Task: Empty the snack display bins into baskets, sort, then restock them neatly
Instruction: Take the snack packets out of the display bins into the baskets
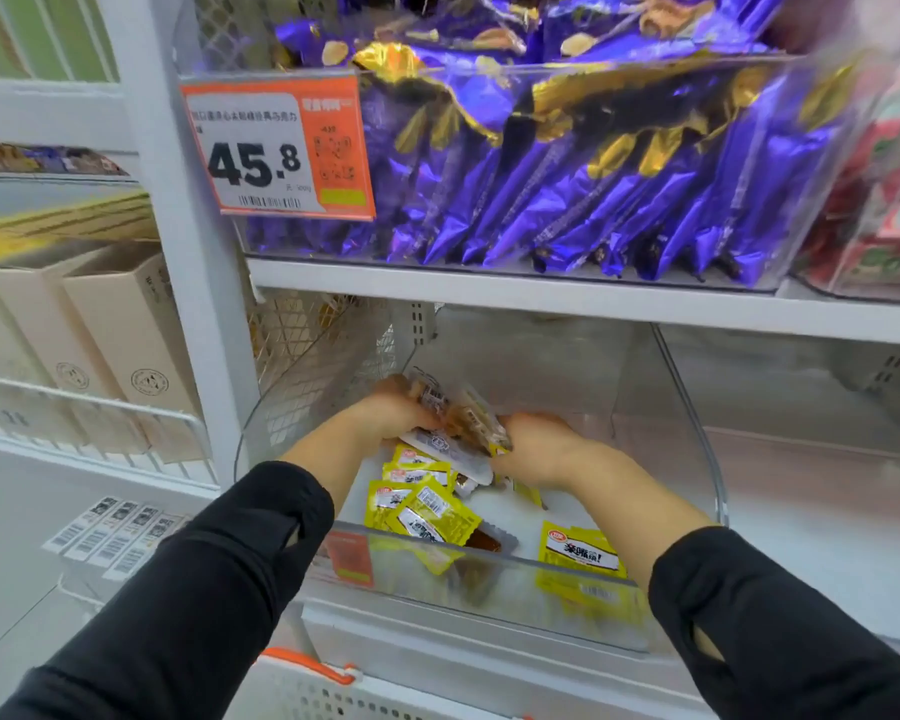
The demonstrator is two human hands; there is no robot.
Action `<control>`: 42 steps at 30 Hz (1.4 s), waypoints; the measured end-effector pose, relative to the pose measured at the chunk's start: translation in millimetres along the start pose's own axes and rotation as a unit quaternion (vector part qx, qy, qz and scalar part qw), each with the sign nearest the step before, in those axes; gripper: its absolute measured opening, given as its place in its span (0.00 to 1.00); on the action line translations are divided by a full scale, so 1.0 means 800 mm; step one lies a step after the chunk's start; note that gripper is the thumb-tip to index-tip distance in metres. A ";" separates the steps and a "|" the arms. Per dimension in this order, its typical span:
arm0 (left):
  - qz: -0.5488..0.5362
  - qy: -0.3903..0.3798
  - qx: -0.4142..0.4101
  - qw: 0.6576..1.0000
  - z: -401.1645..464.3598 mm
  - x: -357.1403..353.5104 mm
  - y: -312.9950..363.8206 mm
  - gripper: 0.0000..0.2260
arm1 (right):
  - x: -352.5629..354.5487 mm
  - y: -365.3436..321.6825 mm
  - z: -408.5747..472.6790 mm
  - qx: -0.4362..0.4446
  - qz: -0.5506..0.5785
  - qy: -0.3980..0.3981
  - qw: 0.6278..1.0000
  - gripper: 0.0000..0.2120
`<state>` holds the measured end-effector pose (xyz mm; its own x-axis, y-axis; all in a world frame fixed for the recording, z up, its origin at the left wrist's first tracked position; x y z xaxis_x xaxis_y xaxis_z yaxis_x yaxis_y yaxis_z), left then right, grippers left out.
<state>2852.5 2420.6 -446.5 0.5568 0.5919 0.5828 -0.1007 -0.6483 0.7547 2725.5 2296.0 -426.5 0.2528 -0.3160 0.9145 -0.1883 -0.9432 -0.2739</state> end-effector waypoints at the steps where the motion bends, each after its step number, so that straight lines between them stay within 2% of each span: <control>1: 0.010 0.027 -0.013 1.000 -0.013 0.003 0.009 0.23 | 0.004 -0.002 -0.010 0.004 0.005 -0.008 1.000 0.08; 2: 0.015 0.055 -0.029 0.998 -0.026 0.008 0.016 0.22 | 0.009 -0.003 -0.021 0.012 0.014 -0.006 1.000 0.09; 4: -0.003 0.111 -0.057 0.992 -0.058 0.024 0.024 0.22 | 0.024 -0.006 -0.046 0.019 0.026 0.020 0.999 0.04; 6: -0.034 0.158 -0.084 0.983 -0.100 0.044 0.031 0.16 | 0.039 -0.014 -0.077 0.021 0.016 0.066 0.997 0.10; 8: -0.074 0.183 -0.101 0.975 -0.144 0.060 0.031 0.16 | 0.048 -0.031 -0.117 0.033 -0.035 0.123 0.991 0.14; 11: -0.157 0.176 -0.139 0.962 -0.213 0.075 0.021 0.15 | 0.051 -0.061 -0.182 0.078 -0.096 0.200 0.972 0.15; 14: -0.225 0.131 -0.142 0.955 -0.278 0.083 -0.009 0.13 | 0.041 -0.085 -0.247 0.193 -0.020 0.291 0.937 0.07; 15: -0.233 0.109 -0.143 0.956 -0.297 0.085 -0.020 0.16 | 0.035 -0.090 -0.265 0.218 0.016 0.298 0.929 0.07; 17: -0.201 0.058 -0.134 0.969 -0.326 0.082 -0.045 0.28 | 0.006 -0.089 -0.281 0.229 0.075 0.262 0.935 0.10; 18: -0.173 0.035 -0.115 0.978 -0.335 0.075 -0.061 0.29 | -0.015 -0.088 -0.283 0.218 0.081 0.224 0.946 0.12; 21: -0.124 -0.048 -0.020 0.991 -0.353 0.038 -0.106 0.19 | -0.083 -0.074 -0.269 0.169 0.010 0.095 0.981 0.20; 23: 0.001 -0.072 0.012 0.997 -0.350 0.021 -0.130 0.27 | -0.118 -0.067 -0.259 0.146 -0.058 0.034 0.987 0.23; 25: 0.135 -0.034 -0.012 0.990 -0.342 0.023 -0.135 0.31 | -0.125 -0.062 -0.249 0.150 -0.103 0.024 0.983 0.23; 27: 0.107 0.039 -0.052 0.992 -0.331 0.040 -0.122 0.20 | -0.099 -0.064 -0.242 0.145 -0.073 0.074 0.984 0.21; 29: 0.060 0.105 -0.110 0.987 -0.320 0.053 -0.094 0.09 | -0.055 -0.067 -0.236 0.141 -0.004 0.168 0.976 0.20; 30: 0.051 0.130 -0.134 0.981 -0.313 0.057 -0.079 0.07 | -0.032 -0.067 -0.229 0.135 0.031 0.210 0.968 0.17; 32: 0.061 0.159 -0.180 0.969 -0.298 0.060 -0.045 0.04 | 0.003 -0.061 -0.207 0.106 0.052 0.240 0.964 0.11; 34: 0.084 0.162 -0.197 0.963 -0.276 0.056 -0.017 0.04 | 0.024 -0.051 -0.175 0.056 -0.016 0.193 0.979 0.14; 37: 0.129 0.111 -0.172 0.970 -0.225 0.044 0.004 0.06 | 0.017 -0.027 -0.123 -0.030 -0.175 -0.005 0.984 0.23; 40: 0.251 -0.029 -0.098 0.963 -0.165 0.023 0.007 0.17 | -0.013 0.007 -0.088 -0.097 -0.228 -0.205 0.947 0.34; 42: 0.286 -0.132 -0.047 0.948 -0.133 0.010 0.001 0.29 | -0.026 0.023 -0.077 -0.111 -0.251 -0.249 0.929 0.33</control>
<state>2768.7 2475.6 -409.0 0.5748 0.0068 0.8182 -0.5149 -0.7742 0.3682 2658.4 2291.4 -432.3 0.7585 0.0973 0.6444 -0.1055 -0.9574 0.2688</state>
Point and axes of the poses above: each hand's wrist, its own z-axis towards the middle knuckle, its own x-axis out of the back of the hand, y = z × x, the point moved 4 cm from there along z, towards the middle knuckle, and after that the axes turned 7 degrees about -y, right-handed, at the moved point
